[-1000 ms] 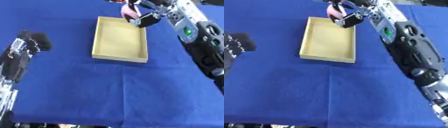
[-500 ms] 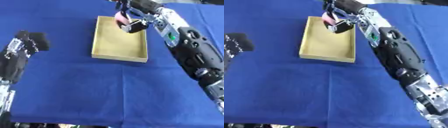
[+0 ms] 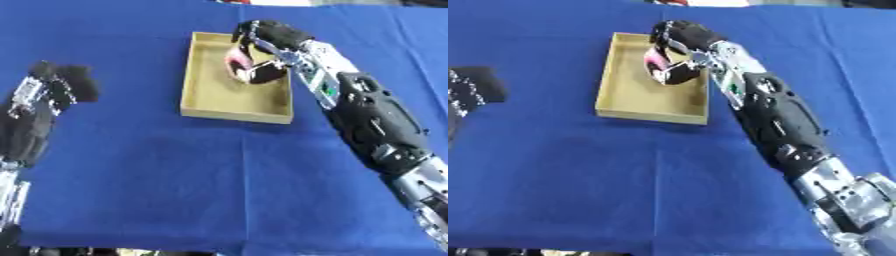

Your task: Pick up objects on the table and place them in the box.

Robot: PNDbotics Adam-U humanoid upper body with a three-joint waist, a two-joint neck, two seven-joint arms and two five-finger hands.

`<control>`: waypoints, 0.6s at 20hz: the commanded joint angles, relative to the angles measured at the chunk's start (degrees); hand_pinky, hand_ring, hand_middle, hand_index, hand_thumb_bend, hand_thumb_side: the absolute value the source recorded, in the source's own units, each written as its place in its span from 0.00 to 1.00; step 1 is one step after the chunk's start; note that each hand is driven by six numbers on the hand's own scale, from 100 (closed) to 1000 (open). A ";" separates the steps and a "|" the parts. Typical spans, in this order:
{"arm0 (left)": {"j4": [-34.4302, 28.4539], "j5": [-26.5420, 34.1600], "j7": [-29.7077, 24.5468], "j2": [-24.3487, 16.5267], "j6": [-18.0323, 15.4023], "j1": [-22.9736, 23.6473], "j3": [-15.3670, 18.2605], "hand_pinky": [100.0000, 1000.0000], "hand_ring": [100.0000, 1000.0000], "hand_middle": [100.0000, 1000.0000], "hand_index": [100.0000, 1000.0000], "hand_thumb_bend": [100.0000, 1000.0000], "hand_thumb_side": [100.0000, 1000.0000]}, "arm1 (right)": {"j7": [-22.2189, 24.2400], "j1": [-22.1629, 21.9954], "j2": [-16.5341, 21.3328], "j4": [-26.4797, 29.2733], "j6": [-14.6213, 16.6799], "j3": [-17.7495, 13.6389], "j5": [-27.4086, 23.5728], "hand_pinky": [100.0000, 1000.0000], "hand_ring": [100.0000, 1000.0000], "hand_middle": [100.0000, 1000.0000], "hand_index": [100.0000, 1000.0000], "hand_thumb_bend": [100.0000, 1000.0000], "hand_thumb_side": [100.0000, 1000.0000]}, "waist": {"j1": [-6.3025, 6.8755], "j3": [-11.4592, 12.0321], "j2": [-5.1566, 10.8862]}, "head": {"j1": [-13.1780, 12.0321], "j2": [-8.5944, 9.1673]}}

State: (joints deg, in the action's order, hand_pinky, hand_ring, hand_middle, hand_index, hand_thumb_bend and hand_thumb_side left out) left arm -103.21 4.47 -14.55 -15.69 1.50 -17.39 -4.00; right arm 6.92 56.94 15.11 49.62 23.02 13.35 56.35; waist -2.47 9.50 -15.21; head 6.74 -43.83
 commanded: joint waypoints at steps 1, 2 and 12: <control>-1.24 0.13 -0.15 -0.53 -0.18 -0.46 0.25 0.72 0.65 0.58 0.76 0.08 1.00 | 0.17 0.91 0.50 -0.70 -0.67 -0.76 0.81 0.63 0.66 0.73 0.49 0.00 0.36 | 0.43 -0.07 0.82 | 0.22 -0.29; -1.24 0.11 -0.14 -0.52 -0.18 -0.44 0.26 0.72 0.65 0.58 0.76 0.08 1.00 | 0.51 0.87 0.50 -0.95 -0.91 -0.83 0.93 0.63 0.66 0.73 0.51 0.00 0.36 | 0.45 -0.08 0.83 | 0.27 -0.29; -1.20 0.12 -0.03 -0.49 -0.18 -0.30 0.40 0.72 0.65 0.58 0.76 0.08 1.00 | 4.44 0.71 1.36 -0.49 -2.58 -1.18 0.24 0.66 0.71 0.77 0.82 0.03 0.62 | 0.54 -0.37 0.99 | 0.27 -0.29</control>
State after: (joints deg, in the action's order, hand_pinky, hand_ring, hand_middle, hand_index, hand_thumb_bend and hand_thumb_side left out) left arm -103.21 4.46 -14.55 -15.69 1.49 -17.32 -4.00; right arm 10.77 56.92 15.07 48.16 20.55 12.43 56.70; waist -2.22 9.14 -15.21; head 7.02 -43.83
